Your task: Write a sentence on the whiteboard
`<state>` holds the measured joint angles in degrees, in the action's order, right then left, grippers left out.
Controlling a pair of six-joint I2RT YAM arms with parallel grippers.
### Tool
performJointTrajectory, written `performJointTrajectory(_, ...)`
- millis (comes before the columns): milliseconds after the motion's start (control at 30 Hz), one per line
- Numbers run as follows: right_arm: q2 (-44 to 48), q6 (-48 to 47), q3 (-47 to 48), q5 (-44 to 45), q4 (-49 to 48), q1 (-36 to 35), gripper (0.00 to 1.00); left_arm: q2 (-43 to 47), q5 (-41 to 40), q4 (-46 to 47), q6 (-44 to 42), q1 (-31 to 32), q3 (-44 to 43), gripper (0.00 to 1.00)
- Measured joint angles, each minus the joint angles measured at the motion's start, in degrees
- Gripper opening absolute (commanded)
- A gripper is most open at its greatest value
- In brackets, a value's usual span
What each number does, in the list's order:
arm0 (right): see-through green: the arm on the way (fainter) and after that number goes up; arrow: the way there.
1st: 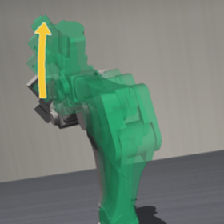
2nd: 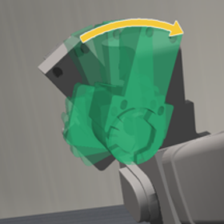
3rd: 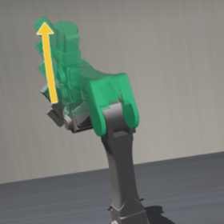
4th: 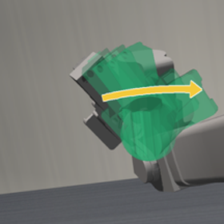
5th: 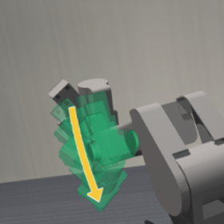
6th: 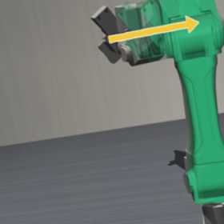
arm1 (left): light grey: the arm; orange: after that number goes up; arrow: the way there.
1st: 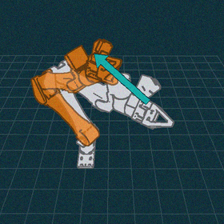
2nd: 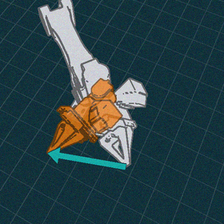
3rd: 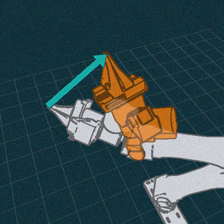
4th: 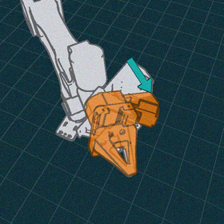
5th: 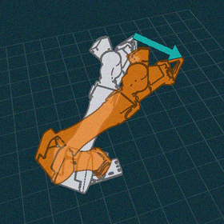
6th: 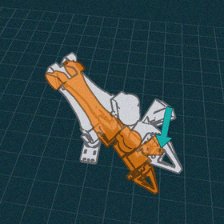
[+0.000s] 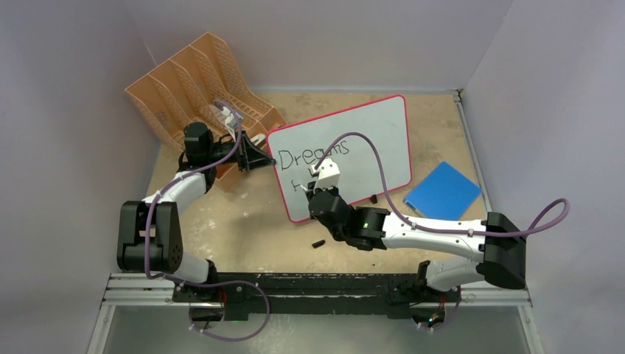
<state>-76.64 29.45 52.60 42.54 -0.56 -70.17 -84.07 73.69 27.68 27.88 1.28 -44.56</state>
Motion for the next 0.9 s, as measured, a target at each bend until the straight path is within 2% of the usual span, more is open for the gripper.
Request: performJointTrajectory(900,-0.1,-0.5,0.0,-1.6,0.8,0.0,0.0,0.0,0.0,0.0,0.0,0.0,0.0,0.0)
